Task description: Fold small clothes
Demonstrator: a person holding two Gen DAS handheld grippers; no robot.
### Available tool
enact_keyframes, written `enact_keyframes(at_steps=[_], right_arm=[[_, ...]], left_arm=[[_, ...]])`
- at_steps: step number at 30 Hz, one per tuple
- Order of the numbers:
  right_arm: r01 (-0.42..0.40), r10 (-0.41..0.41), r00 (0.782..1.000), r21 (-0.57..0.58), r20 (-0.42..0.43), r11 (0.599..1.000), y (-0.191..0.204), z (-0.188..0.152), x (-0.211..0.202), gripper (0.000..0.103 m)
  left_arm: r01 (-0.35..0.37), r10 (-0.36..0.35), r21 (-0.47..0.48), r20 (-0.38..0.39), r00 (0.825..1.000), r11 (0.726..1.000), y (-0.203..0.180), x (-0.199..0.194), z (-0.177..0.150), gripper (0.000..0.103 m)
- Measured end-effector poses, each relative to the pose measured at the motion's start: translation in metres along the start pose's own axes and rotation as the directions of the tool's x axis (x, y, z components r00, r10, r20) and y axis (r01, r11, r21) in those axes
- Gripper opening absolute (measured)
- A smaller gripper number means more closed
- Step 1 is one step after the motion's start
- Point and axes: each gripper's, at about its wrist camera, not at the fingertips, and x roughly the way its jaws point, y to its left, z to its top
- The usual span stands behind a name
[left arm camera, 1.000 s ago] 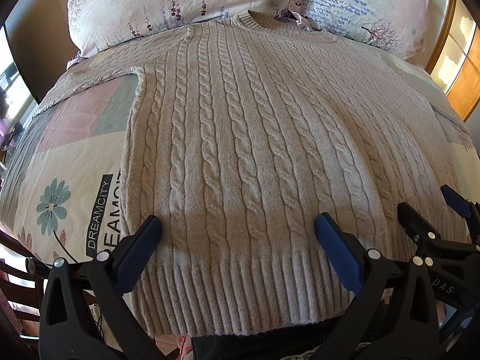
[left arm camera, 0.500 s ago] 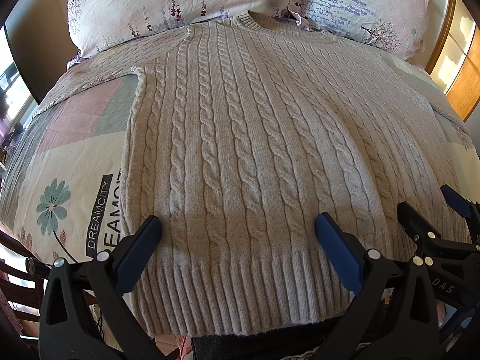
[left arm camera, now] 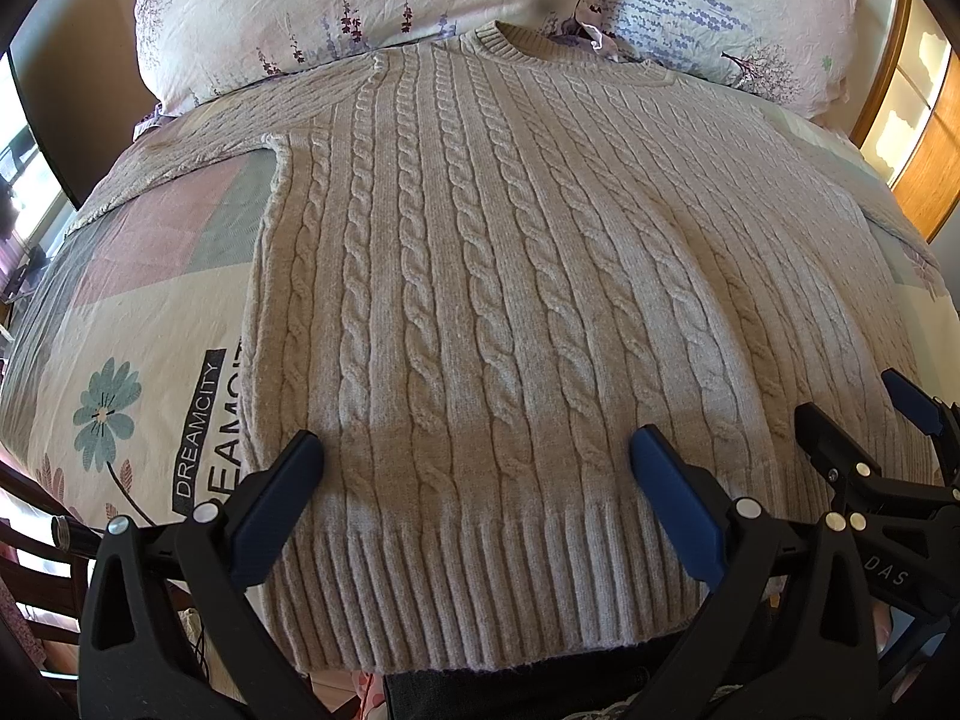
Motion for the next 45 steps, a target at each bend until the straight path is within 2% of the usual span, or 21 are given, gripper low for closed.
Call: enact_keyframes(at_steps=[17,20,23,24,26,27,29,30,31,32,33,34,35,36,38,39,41,42,43,45], right_arm=[[-0.009,0.009,1.000,-0.015,0.012,1.000,0.000,0.000,0.000,0.102],[-0.023,0.024,0.999,-0.032,0.036,0.999,-0.002,-0.003,-0.003,0.102],[-0.100,0.106,0.992,-0.098,0.060,0.990,-0.010,-0.006,-0.005,0.102],[-0.151,0.157,0.986,-0.089,0.054,0.984,-0.022,0.000,-0.008,0.102],[-0.181,0.179,0.974,0.003,0.136,0.983,-0.066,0.019,-0.025,0.102],[-0.168,0.157,0.970,0.045,0.184,0.985,-0.087,0.029,-0.032,0.102],[-0.104,0.061,0.962,0.154,0.266,0.983,-0.138,0.049,-0.044,0.102],[-0.045,-0.033,0.956,0.257,0.291,0.965,-0.185,0.064,-0.046,0.102],[-0.023,-0.072,0.954,0.310,0.292,0.951,-0.208,0.071,-0.045,0.096],[-0.001,-0.114,0.952,0.377,0.285,0.926,-0.240,0.079,-0.041,0.083],[0.023,-0.160,0.953,0.465,0.257,0.885,-0.280,0.088,-0.033,0.076],[0.044,-0.193,0.955,0.537,0.225,0.842,-0.314,0.094,-0.025,0.063],[0.064,-0.222,0.956,0.599,0.193,0.798,-0.343,0.096,-0.017,0.054],[0.083,-0.251,0.956,0.686,0.149,0.723,-0.381,0.097,-0.007,0.052],[0.084,-0.261,0.960,0.793,0.097,0.603,-0.429,0.092,0.008,0.047],[0.087,-0.261,0.963,0.845,0.064,0.528,-0.454,0.088,0.018,0.046],[0.097,-0.259,0.966,0.891,0.024,0.444,-0.480,0.081,0.030,0.039],[0.097,-0.255,0.967,0.903,0.015,0.419,-0.487,0.079,0.035,0.038],[0.082,-0.248,0.968,0.912,0.022,0.401,-0.493,0.077,0.039,0.036],[0.082,-0.261,0.965,0.911,0.029,0.404,-0.497,0.079,0.041,0.032]], left_arm=[[0.004,-0.004,0.004,0.003,1.000,1.000,-0.002,-0.002,0.004,0.101],[0.004,-0.004,-0.003,0.010,1.000,1.000,-0.002,-0.006,0.003,0.101],[0.009,-0.009,0.006,0.019,1.000,1.000,-0.001,-0.007,0.002,0.101],[0.020,-0.021,0.014,0.019,1.000,1.000,0.001,-0.008,0.003,0.101],[0.067,-0.067,0.002,0.027,0.997,0.998,0.014,-0.010,0.012,0.101],[0.079,-0.078,-0.018,0.040,0.996,0.997,0.023,-0.011,0.018,0.101],[0.090,-0.083,-0.092,0.080,0.993,0.992,0.055,-0.013,0.035,0.101],[0.101,-0.089,-0.126,0.094,0.992,0.987,0.069,-0.013,0.043,0.101],[0.119,-0.102,-0.159,0.114,0.988,0.980,0.084,-0.012,0.051,0.101],[0.150,-0.120,-0.206,0.150,0.981,0.967,0.107,-0.009,0.061,0.101],[0.157,-0.118,-0.236,0.169,0.978,0.959,0.120,-0.005,0.066,0.101],[0.152,-0.104,-0.261,0.188,0.977,0.953,0.133,-0.001,0.071,0.101],[0.122,-0.065,-0.277,0.207,0.976,0.953,0.149,0.005,0.078,0.101],[0.099,-0.040,-0.275,0.215,0.976,0.956,0.158,0.009,0.082,0.101],[0.043,0.013,-0.255,0.214,0.977,0.966,0.177,0.017,0.093,0.101],[0.026,0.031,-0.260,0.211,0.977,0.965,0.184,0.019,0.097,0.101],[0.018,0.051,-0.321,0.207,0.977,0.947,0.207,0.025,0.103,0.101],[0.039,0.040,-0.354,0.212,0.976,0.934,0.217,0.027,0.104,0.101],[0.076,0.020,-0.412,0.225,0.974,0.908,0.233,0.031,0.105,0.101],[0.102,0.017,-0.472,0.241,0.970,0.876,0.250,0.034,0.106,0.101]])
